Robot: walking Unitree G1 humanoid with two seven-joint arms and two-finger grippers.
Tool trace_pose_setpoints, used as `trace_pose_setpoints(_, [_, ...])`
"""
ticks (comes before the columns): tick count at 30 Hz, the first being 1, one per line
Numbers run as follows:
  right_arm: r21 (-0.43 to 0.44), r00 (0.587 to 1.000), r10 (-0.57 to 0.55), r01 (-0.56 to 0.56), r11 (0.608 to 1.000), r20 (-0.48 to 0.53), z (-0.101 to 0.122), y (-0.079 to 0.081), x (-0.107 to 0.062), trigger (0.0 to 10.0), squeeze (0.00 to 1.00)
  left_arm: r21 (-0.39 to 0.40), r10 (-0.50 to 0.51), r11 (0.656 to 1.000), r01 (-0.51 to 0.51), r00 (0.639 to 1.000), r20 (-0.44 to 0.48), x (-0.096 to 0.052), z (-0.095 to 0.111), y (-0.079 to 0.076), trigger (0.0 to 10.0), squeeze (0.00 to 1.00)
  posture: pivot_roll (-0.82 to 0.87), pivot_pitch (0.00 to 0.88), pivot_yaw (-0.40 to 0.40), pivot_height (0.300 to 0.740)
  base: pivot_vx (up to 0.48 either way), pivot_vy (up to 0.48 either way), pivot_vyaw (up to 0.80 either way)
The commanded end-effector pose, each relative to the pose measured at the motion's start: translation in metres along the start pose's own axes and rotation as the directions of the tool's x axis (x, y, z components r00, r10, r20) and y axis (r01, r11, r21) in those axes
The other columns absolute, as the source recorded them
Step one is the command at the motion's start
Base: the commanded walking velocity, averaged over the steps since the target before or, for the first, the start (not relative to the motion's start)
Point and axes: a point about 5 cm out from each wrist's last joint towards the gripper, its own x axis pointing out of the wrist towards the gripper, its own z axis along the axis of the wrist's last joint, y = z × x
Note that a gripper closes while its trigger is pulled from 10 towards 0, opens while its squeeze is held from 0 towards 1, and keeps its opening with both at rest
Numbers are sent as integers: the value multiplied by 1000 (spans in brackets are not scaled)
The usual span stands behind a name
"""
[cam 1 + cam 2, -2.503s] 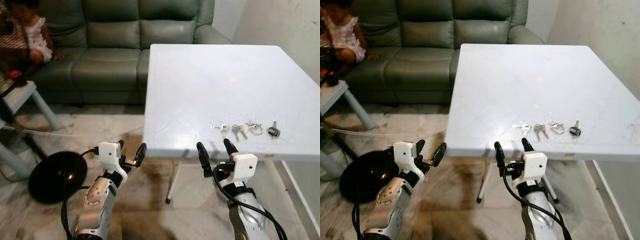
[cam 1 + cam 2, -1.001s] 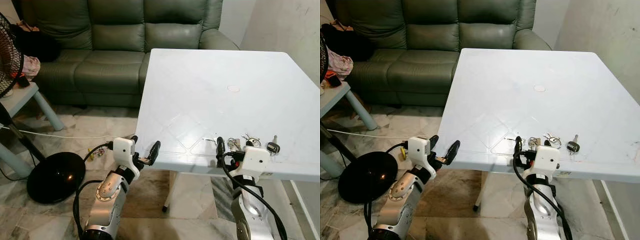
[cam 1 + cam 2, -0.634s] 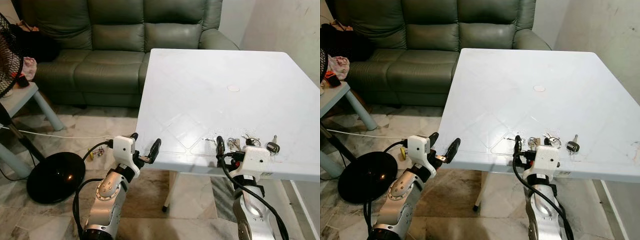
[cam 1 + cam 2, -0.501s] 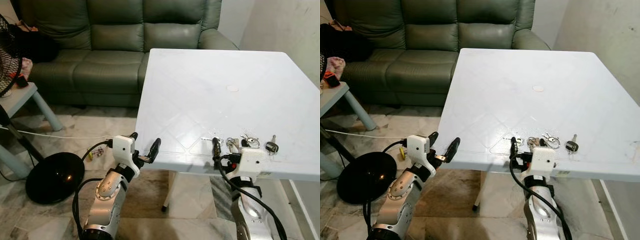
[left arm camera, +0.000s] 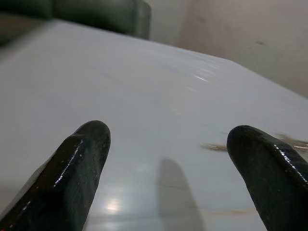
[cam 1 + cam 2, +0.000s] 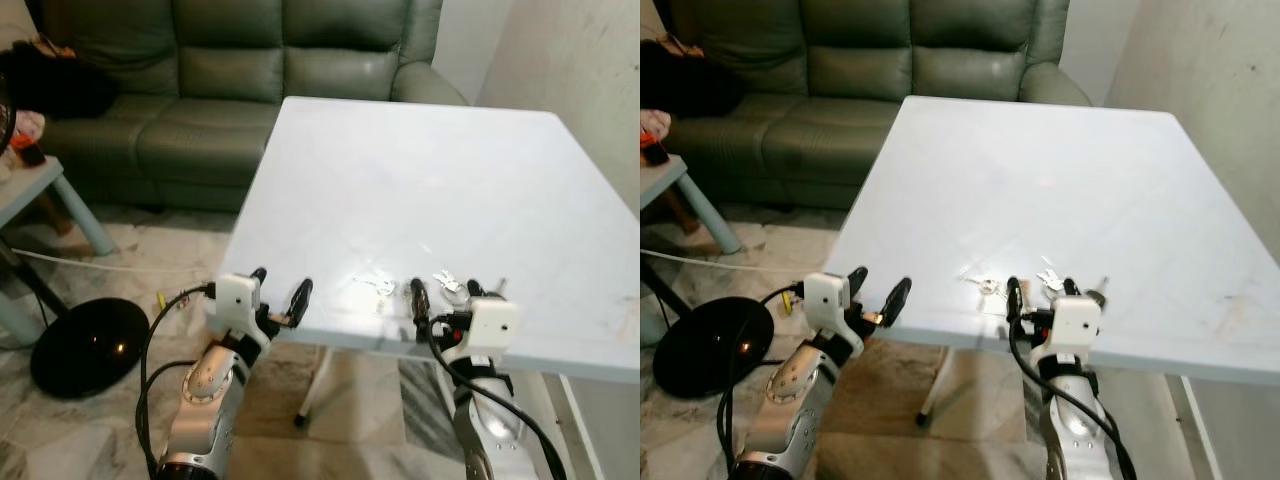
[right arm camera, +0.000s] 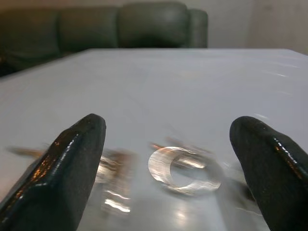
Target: Hang keys on a hook
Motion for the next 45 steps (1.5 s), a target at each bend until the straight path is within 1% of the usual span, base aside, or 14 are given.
trace_pose_setpoints(1, [-10, 1000, 3, -3, 1000, 27, 5, -1, 1, 10000, 0, 7, -6, 1000, 6, 1000, 8, 1, 3, -1, 10000, 0, 104, 53, -9, 740, 0, 0, 0])
trace_pose_setpoints(7, [-11, 999, 16, -16, 1000, 28, 3, -1, -1, 10000, 0, 38, -18, 999, 17, 1000, 15, 1, 3, -5, 10000, 0, 104, 62, -9, 740, 0, 0, 0])
trace_pose_setpoints(12, [-6, 999, 19, -19, 1000, 27, 4, -1, -2, 10000, 0, 30, -37, 999, 36, 999, 14, 1, 3, -8, 10000, 0, 104, 69, -10, 740, 0, 0, 0])
trace_pose_setpoints(16, [9, 1000, -3, 3, 1000, 10, 3, -3, 0, 10000, 0, 28, -50, 998, 49, 999, 14, 1, 4, -10, 10000, 0, 104, 71, -10, 740, 0, 0, 0])
trace_pose_setpoints(19, [40, 997, -63, 64, 997, -44, 0, -3, 4, 10000, 0, 42, -75, 996, 75, 997, 5, 1, 3, -14, 10000, 0, 104, 75, -10, 740, 0, 0, 0])
trace_pose_setpoints(25, [37, 992, -99, 102, 994, -77, 1, 0, 8, 10000, 0, 75, -111, 991, 112, 994, -12, 1, 1, -19, 10000, 0, 103, 77, -9, 740, 0, 0, 0])
trace_pose_setpoints(36, [-35, 969, -178, 175, 984, -169, 2, 3, 16, 10000, 0, 89, -131, 987, 132, 991, -19, 1, 1, -25, 10000, 0, 106, 85, -18, 740, 0, 0, 0])
trace_pose_setpoints(38, [-32, 971, -172, 169, 985, -168, 2, 4, 16, 9725, 0, 89, -131, 987, 132, 991, -19, 0, 1, -25, 10000, 0, 106, 85, -18, 740, 0, 0, 0])
trace_pose_setpoints(39, [-22, 974, -162, 161, 987, -158, 4, 4, 15, 9176, 0, 90, -130, 987, 131, 991, -19, 0, 1, -25, 10000, 0, 106, 87, -19, 740, 0, 0, 0])
trace_pose_setpoints(40, [-18, 976, -152, 151, 988, -158, 4, 3, 14, 9961, 0, 90, -129, 987, 131, 991, -19, 0, 0, -25, 10000, 0, 106, 86, -22, 740, 0, 0, 0])
trace_pose_setpoints(41, [-18, 976, -152, 151, 988, -158, 4, 3, 14, 9961, 0, 90, -129, 987, 131, 991, -19, 0, 0, -25, 10000, 0, 106, 86, -22, 740, 0, 0, 0])
trace_pose_setpoints(42, [-28, 977, -146, 143, 989, -156, 4, 2, 12, 8039, 0, 89, -129, 987, 130, 991, -19, 0, 0, -25, 10000, 0, 105, 86, -23, 740, 0, 0, 0])
trace_pose_setpoints(44, [-38, 978, -142, 137, 990, -156, 4, -2, 10, 7922, 0, 90, -127, 988, 128, 992, -19, 0, 0, -25, 10000, 0, 103, 86, -23, 740, 0, 0, 0])
trace_pose_setpoints(45, [-29, 982, -130, 127, 991, -139, 7, -4, 8, 3333, 0, 91, -126, 988, 127, 992, -18, 0, 1, -25, 10000, 0, 101, 85, -22, 740, 0, 0, 0])
